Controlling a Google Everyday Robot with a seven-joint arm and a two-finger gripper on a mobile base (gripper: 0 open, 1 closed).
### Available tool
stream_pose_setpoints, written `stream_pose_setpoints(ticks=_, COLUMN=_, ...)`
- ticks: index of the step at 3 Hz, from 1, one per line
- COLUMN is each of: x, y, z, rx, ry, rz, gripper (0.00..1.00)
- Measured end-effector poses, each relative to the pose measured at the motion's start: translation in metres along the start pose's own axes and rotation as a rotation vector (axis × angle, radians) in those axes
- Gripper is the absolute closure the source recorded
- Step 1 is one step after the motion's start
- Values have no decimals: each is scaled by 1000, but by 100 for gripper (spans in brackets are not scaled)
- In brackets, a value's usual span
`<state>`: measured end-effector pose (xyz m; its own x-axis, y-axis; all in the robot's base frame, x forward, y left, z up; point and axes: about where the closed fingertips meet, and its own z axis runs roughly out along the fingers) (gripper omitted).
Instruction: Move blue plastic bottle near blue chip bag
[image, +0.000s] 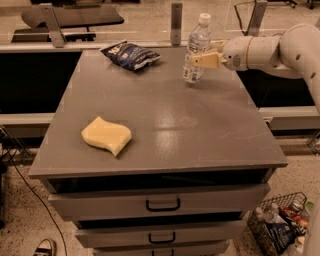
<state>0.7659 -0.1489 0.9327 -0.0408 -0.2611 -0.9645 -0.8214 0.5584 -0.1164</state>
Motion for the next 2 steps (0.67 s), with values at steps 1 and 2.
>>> stream_pose_setpoints(ticks=1, x=-16, y=17, z=30, rx=-46, ry=-33, rz=-17, gripper=100)
stream_pose_setpoints(ticks=2, x=-26, y=39, z=54, rx=-86, ry=-30, rz=-7, gripper=100)
